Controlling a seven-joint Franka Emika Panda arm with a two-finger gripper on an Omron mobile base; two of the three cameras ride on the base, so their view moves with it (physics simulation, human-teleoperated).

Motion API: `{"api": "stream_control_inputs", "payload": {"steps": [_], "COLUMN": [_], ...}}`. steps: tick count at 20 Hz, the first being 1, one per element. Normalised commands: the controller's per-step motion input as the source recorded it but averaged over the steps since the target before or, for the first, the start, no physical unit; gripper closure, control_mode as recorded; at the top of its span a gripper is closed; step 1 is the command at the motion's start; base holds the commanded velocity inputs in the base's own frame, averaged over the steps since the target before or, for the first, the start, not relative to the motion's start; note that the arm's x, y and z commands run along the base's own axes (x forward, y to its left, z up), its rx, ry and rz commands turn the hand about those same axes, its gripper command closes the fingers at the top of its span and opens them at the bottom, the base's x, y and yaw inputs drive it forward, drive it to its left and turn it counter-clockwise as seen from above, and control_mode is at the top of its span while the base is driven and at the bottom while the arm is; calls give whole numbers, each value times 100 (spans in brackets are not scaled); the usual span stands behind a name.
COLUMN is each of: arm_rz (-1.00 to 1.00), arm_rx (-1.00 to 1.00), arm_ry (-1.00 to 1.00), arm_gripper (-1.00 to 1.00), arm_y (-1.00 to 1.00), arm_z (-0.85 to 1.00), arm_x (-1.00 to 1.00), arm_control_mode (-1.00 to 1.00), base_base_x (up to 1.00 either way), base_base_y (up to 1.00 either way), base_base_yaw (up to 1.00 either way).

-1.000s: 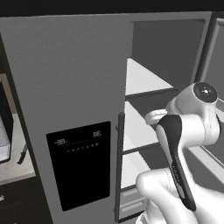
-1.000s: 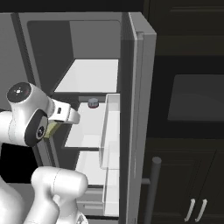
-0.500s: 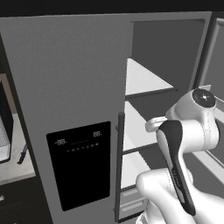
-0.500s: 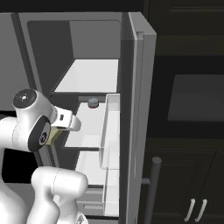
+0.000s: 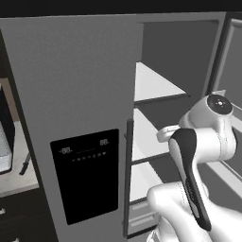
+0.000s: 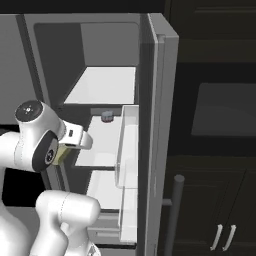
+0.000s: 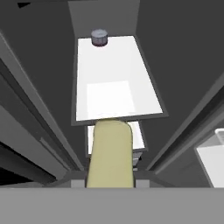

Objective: Retrieve the butter from the fridge and place it on a plate on the dining table. Then retrieve the butter knife by the fridge and place it near the plate.

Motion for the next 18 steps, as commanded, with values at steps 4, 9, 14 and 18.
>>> {"api": "stream_control_inputs", "payload": {"steps": [4, 9, 14, 18], "arm_rz": [0, 0, 0, 0], "arm_rx": [0, 0, 0, 0], "arm_ry": [0, 0, 0, 0], "arm_gripper": [100, 100, 100, 100], "arm_y": [0, 0, 0, 0], "arm_z": [0, 0, 0, 0], "arm_x": [0, 0, 0, 0], "arm_control_mode": [100, 100, 100, 100], "base_base_x": [-77, -94, -87, -75], "base_base_y": [50, 48, 45, 19], "base_base_yaw": [-1, -17, -62, -76]}}
